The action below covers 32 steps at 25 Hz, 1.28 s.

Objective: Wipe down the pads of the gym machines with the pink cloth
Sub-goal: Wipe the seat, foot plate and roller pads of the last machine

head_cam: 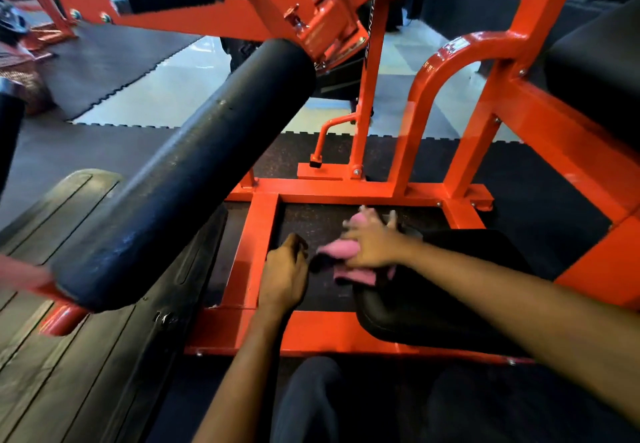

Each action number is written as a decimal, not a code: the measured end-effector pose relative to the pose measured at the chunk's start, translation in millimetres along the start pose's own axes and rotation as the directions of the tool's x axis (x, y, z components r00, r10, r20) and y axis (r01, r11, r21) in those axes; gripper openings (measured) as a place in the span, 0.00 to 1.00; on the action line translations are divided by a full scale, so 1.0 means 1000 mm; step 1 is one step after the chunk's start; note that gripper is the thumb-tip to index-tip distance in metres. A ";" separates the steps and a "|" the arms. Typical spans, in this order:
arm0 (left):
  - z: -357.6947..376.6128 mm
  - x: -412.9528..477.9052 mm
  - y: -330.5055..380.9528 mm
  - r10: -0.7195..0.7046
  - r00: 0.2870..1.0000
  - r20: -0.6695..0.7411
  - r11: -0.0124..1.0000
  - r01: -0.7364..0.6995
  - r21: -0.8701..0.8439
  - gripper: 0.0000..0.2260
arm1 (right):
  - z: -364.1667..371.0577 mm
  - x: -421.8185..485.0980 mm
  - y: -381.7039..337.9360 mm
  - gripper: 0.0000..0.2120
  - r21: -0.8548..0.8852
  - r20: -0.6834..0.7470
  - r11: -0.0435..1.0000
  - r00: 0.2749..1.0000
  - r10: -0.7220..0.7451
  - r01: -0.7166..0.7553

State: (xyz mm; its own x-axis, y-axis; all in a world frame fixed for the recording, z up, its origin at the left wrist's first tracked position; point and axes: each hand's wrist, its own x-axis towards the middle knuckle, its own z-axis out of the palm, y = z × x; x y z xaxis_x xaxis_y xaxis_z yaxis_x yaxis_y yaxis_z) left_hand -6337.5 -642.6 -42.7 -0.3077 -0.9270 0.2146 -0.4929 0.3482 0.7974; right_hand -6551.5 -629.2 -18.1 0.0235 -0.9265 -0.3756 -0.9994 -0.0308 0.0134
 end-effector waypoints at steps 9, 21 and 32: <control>0.000 -0.007 -0.003 -0.064 0.997 0.039 0.998 0.064 0.005 0.14 | 0.049 -0.067 -0.087 0.21 -0.286 -0.252 0.941 0.962 0.108 -0.181; 0.011 -0.013 0.048 0.071 0.939 0.336 0.989 -0.111 0.101 0.28 | 0.147 -0.144 -0.072 0.37 0.184 -0.597 0.866 0.647 0.474 -0.465; 0.091 -0.001 0.040 -0.101 0.900 0.423 0.956 -0.029 0.291 0.16 | 0.200 -0.214 0.056 0.29 0.466 -0.785 0.806 0.250 0.567 -0.363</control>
State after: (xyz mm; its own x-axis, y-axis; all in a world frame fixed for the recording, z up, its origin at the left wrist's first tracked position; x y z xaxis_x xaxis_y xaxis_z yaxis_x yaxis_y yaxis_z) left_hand -6430.6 -615.0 -62.7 -0.5719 -0.8106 -0.1261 -0.6988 0.4009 0.5924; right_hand -6617.4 -357.3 -122.6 -0.5416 -0.5432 0.6416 -0.8257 0.4868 -0.2849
